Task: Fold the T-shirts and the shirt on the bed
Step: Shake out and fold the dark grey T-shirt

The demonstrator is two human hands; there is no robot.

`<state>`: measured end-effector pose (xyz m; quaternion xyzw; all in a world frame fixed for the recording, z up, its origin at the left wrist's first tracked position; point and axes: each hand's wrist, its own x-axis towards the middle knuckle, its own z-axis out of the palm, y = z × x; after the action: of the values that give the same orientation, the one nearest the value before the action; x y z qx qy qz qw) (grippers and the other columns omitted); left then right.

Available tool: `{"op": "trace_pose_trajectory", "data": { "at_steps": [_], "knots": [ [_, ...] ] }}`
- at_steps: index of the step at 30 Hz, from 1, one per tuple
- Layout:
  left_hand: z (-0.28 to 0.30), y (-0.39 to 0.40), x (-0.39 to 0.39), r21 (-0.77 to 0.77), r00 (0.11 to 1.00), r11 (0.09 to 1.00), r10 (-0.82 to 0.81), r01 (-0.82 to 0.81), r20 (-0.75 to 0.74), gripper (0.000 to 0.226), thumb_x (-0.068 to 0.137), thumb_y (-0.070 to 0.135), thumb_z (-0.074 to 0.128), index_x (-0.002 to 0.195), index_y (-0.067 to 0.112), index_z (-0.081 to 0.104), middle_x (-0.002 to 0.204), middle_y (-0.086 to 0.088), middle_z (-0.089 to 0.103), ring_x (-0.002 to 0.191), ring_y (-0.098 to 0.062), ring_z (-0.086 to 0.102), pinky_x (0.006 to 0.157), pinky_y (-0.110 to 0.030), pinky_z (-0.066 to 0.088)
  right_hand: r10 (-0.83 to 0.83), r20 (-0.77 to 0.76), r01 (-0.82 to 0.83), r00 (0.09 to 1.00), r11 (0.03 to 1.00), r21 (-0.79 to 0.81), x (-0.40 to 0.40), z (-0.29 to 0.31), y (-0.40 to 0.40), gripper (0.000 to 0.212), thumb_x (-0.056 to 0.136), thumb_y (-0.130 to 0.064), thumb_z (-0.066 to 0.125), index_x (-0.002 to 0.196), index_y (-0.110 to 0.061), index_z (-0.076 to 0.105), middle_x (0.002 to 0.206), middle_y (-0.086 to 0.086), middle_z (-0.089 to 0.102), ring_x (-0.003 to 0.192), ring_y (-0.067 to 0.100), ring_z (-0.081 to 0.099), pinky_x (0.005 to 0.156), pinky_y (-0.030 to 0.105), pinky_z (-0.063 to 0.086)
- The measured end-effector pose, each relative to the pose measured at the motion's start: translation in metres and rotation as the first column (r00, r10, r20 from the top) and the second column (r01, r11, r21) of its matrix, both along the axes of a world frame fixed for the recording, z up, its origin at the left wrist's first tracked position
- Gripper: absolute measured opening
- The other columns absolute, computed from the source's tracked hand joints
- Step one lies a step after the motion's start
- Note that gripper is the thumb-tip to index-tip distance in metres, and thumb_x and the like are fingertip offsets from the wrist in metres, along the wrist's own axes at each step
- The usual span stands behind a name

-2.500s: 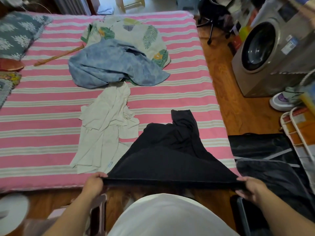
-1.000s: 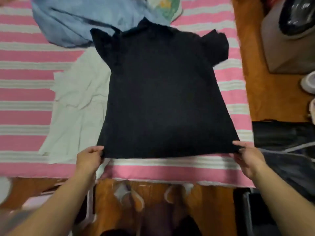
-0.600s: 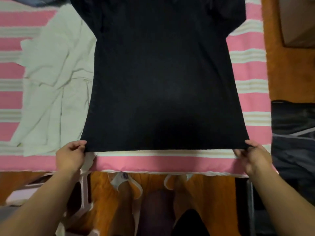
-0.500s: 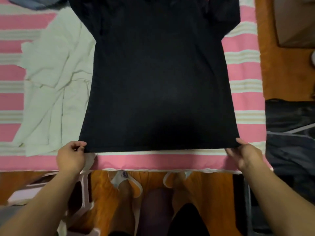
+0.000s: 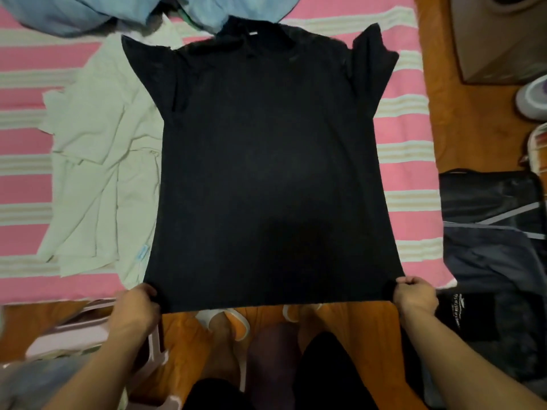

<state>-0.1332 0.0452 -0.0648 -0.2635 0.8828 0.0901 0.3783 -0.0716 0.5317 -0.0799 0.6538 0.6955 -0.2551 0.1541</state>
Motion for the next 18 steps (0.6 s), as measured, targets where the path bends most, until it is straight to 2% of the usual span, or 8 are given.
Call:
{"op": "trace_pose_trajectory", "data": {
  "at_steps": [3,5,6,8,10,13,15,18],
  "knots": [
    [-0.017,-0.002,0.007,-0.069,0.964,0.986,-0.130,0.149,0.231,0.025,0.094,0.013,0.058,0.118,0.014,0.063,0.118,-0.014,0.063,0.105,-0.028,0.062,0.094,-0.037,0.051,0.132,0.215,-0.093,0.968,0.979,-0.182,-0.005,-0.012,0.004,0.026,0.098,-0.012,0.056,0.117,0.003,0.065,0.116,0.025,0.065,0.109,0.043,0.062,0.097,0.046,0.053],
    [-0.033,0.004,-0.009,-0.072,0.918,0.961,-0.229,0.265,0.324,0.029,0.094,0.025,0.047,0.121,0.019,0.058,0.118,-0.007,0.058,0.103,-0.022,0.058,0.102,-0.038,0.049,0.226,0.249,-0.170,0.942,0.959,-0.227,-0.030,-0.012,0.014,0.026,0.097,-0.012,0.057,0.114,0.006,0.064,0.106,0.023,0.066,0.096,0.039,0.064,0.089,0.042,0.055],
    [-0.032,0.016,-0.026,-0.063,0.914,0.958,-0.246,0.280,0.323,0.029,0.095,0.027,0.045,0.120,0.020,0.058,0.117,-0.006,0.056,0.102,-0.022,0.057,0.103,-0.040,0.049,0.259,0.228,-0.212,0.939,0.954,-0.212,-0.051,-0.006,0.020,0.022,0.096,-0.013,0.058,0.106,0.006,0.065,0.098,0.021,0.065,0.087,0.036,0.064,0.083,0.040,0.055],
    [-0.012,0.058,-0.073,0.019,0.922,0.954,-0.294,0.299,0.251,0.023,0.098,0.028,0.051,0.118,0.021,0.058,0.120,-0.009,0.058,0.106,-0.026,0.061,0.099,-0.040,0.051,0.390,0.134,-0.373,0.911,0.918,-0.134,-0.104,0.004,0.037,0.020,0.097,-0.013,0.056,0.090,0.003,0.067,0.088,0.019,0.066,0.077,0.032,0.061,0.075,0.035,0.050],
    [0.011,0.107,-0.124,0.179,0.945,0.937,-0.318,0.300,0.079,0.026,0.098,0.026,0.055,0.123,0.022,0.061,0.126,-0.009,0.064,0.112,-0.027,0.063,0.099,-0.037,0.050,0.518,0.011,-0.518,0.855,0.855,-0.033,-0.165,0.013,0.060,0.021,0.099,-0.015,0.054,0.092,-0.001,0.069,0.097,0.021,0.068,0.084,0.034,0.061,0.076,0.033,0.047],
    [0.025,0.172,-0.187,0.352,0.952,0.885,-0.300,0.303,-0.065,0.032,0.097,0.018,0.055,0.126,0.030,0.060,0.119,-0.001,0.067,0.104,-0.019,0.064,0.098,-0.033,0.051,0.649,-0.120,-0.647,0.752,0.760,0.059,-0.257,0.016,0.101,0.014,0.098,-0.017,0.055,0.093,-0.009,0.066,0.100,0.014,0.067,0.086,0.031,0.057,0.077,0.030,0.043],
    [0.021,0.213,-0.226,0.371,0.928,0.851,-0.343,0.371,-0.142,0.042,0.098,0.016,0.053,0.137,0.028,0.056,0.125,0.001,0.064,0.113,-0.019,0.062,0.103,-0.035,0.049,0.720,-0.156,-0.714,0.676,0.692,0.103,-0.318,0.017,0.124,0.010,0.097,-0.016,0.056,0.096,-0.011,0.065,0.102,0.011,0.067,0.093,0.030,0.059,0.081,0.033,0.047],
    [0.005,0.267,-0.280,0.307,0.874,0.823,-0.413,0.478,-0.255,0.054,0.099,0.017,0.052,0.152,0.027,0.042,0.149,0.002,0.044,0.134,-0.022,0.050,0.112,-0.036,0.042,0.783,-0.206,-0.771,0.587,0.618,0.150,-0.396,0.013,0.139,0.004,0.094,-0.016,0.060,0.096,-0.015,0.064,0.100,0.009,0.066,0.096,0.032,0.062,0.083,0.035,0.050]
  ]
}}
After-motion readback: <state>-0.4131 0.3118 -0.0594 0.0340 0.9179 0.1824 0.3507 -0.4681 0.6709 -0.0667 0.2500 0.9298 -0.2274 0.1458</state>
